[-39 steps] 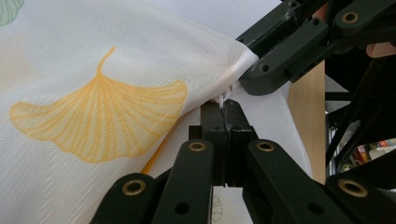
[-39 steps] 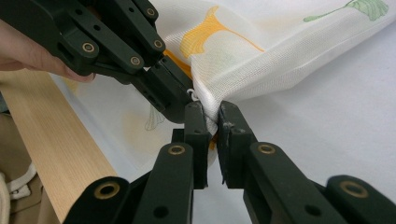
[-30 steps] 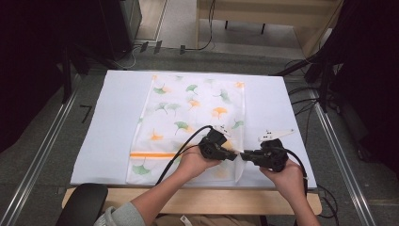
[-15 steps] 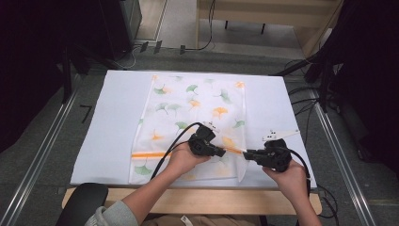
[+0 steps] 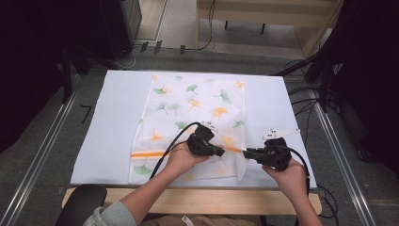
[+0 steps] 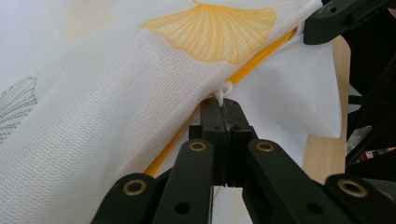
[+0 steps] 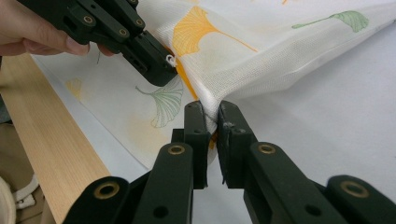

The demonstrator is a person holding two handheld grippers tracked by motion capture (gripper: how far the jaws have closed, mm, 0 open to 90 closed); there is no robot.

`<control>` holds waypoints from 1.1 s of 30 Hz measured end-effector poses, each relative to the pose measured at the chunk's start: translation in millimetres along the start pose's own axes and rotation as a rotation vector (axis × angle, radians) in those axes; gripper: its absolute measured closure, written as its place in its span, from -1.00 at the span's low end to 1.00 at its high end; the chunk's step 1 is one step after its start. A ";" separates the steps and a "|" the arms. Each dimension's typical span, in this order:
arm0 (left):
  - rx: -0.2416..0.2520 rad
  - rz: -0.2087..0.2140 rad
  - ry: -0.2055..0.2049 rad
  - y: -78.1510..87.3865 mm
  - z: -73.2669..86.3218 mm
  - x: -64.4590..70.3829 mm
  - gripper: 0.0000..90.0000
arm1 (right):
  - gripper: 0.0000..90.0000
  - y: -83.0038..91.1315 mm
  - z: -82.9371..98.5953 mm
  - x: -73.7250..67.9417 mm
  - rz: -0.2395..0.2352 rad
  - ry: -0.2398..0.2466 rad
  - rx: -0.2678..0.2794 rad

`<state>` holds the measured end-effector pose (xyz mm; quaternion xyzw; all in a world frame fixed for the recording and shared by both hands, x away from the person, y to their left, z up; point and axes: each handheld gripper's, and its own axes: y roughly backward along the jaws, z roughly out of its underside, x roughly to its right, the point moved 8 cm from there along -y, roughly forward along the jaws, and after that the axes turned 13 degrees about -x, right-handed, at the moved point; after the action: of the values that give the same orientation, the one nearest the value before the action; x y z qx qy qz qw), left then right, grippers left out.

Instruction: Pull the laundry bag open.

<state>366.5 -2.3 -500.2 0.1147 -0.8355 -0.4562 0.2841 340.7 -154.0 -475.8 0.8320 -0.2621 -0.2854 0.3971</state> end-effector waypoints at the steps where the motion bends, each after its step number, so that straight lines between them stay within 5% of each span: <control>1: 0.001 0.002 0.000 0.0 -0.1 0.0 1.00 | 0.90 0.1 0.2 -0.1 0.001 -0.003 -0.001; 33: -0.021 -0.005 0.014 4.9 3.8 -1.2 1.00 | 0.90 0.3 1.1 1.2 0.012 -0.010 -0.009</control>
<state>365.6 3.6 -498.2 0.1171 -0.8282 -0.4650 0.2899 340.7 -155.5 -476.4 0.8272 -0.2680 -0.2883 0.4011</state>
